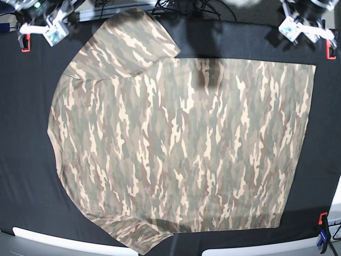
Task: Layout the t-shirt on the table in an organized manner, then fold the t-shirt properly
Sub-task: 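Move both grippers to the shirt's shoulder edge and grasp it, then pull the grasped shoulder edge toward the robot with both grippers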
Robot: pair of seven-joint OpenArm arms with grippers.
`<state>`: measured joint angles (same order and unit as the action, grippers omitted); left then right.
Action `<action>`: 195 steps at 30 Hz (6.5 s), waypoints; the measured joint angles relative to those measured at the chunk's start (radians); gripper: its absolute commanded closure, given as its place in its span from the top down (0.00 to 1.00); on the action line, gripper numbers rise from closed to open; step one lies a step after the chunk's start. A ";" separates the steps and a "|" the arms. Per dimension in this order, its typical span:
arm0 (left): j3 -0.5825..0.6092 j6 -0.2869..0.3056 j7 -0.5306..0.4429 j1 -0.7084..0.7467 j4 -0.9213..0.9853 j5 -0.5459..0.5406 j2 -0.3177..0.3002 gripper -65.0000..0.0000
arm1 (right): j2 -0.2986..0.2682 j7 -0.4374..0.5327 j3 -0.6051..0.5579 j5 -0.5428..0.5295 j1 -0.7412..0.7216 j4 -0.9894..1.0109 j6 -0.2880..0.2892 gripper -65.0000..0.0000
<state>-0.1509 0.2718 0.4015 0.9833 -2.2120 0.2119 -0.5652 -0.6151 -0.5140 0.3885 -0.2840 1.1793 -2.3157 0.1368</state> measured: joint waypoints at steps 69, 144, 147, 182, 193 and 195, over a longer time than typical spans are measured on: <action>0.263 -0.010 -0.320 -0.457 0.668 0.286 -0.261 0.00 | -0.076 0.222 0.019 0.555 -0.031 -0.014 0.074 0.46; 0.260 -0.243 -0.325 -0.162 0.578 0.122 -0.267 0.00 | -0.272 0.037 -0.727 0.957 -0.359 0.314 -0.228 0.00; 0.259 -0.253 -0.323 -0.112 0.554 0.124 -0.269 0.00 | -0.274 0.017 -0.719 1.001 -0.294 0.296 -0.266 0.00; 0.045 -0.237 -0.269 -0.372 0.516 -0.067 -0.080 0.00 | -0.101 0.037 -0.452 0.548 -0.645 0.344 -0.246 0.00; 0.047 -0.170 -0.282 -0.457 0.517 -0.161 -0.078 0.00 | -0.093 0.061 -0.453 0.518 -0.771 0.457 -0.234 0.00; 0.052 -0.166 -0.277 -0.461 0.518 -0.162 -0.077 0.00 | -0.091 0.063 -0.453 0.501 -0.802 0.482 -0.188 0.00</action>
<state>-0.0986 0.1055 0.1249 0.5220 -1.6936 0.0502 -0.6418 -0.7063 -0.4507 -0.0643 0.2173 0.3775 -1.8336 -0.0517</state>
